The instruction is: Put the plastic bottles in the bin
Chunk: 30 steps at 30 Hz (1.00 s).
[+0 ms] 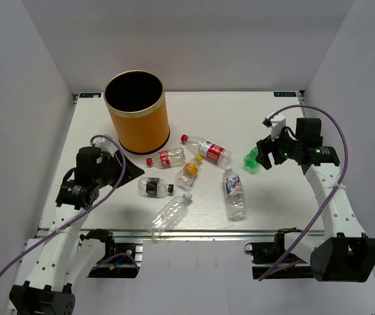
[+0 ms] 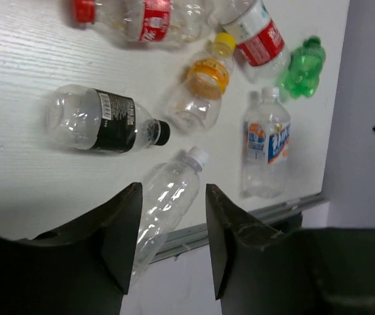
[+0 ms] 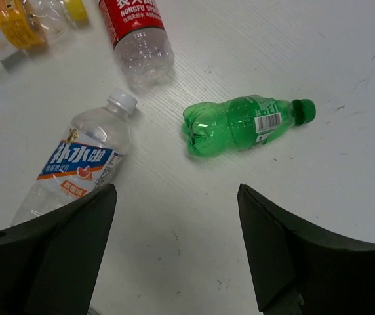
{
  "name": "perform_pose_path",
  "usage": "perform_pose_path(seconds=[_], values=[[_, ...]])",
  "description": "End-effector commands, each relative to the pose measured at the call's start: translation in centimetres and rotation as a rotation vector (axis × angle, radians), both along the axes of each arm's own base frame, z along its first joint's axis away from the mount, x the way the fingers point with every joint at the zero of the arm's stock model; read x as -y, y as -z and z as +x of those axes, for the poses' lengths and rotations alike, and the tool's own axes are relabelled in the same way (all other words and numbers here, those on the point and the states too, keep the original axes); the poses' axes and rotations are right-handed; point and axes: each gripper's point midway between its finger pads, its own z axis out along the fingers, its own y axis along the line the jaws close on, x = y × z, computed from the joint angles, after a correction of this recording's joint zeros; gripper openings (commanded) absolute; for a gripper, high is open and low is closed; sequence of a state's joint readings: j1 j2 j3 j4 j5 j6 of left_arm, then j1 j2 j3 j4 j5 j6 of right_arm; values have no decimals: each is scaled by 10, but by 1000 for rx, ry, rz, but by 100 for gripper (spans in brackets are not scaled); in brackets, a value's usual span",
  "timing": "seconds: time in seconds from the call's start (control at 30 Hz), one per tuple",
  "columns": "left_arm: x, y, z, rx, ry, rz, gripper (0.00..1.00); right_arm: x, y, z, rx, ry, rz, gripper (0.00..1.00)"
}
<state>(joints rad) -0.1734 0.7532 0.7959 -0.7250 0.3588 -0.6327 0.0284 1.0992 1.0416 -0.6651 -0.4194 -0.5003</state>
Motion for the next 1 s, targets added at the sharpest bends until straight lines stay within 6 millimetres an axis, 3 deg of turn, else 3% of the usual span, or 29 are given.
perform_pose_path(seconds=[0.0,0.07,0.17,0.2,0.3,0.33,0.53,0.6,0.77,0.83,0.87,0.97], values=[[-11,13,10,-102,-173,-31,51,-3,11,-2,-53,-20,2,81],[-14,23,12,-144,-220,-34,48,-4,15,-2,-67,-21,3,81],[-19,37,10,-247,-290,-9,65,-6,24,-5,-89,-21,13,84],[-21,42,9,-272,-305,0,76,-6,24,-3,-83,-19,15,86],[-21,52,4,-336,-320,31,90,-8,29,-2,-90,-15,31,86],[-19,65,0,-383,-322,38,90,-10,30,-1,-87,-15,36,86],[-24,85,8,-428,-427,86,96,-9,42,4,-113,-5,41,87],[-17,87,13,-434,-445,71,96,-11,44,4,-113,-10,43,87],[3,119,24,-525,-491,109,98,-11,48,8,-120,-11,48,87],[11,127,36,-506,-520,107,98,-11,48,11,-115,-10,52,87],[14,121,43,-484,-518,89,98,-13,49,11,-116,-14,53,87],[24,135,53,-522,-533,151,98,-12,54,9,-131,-12,54,87]])
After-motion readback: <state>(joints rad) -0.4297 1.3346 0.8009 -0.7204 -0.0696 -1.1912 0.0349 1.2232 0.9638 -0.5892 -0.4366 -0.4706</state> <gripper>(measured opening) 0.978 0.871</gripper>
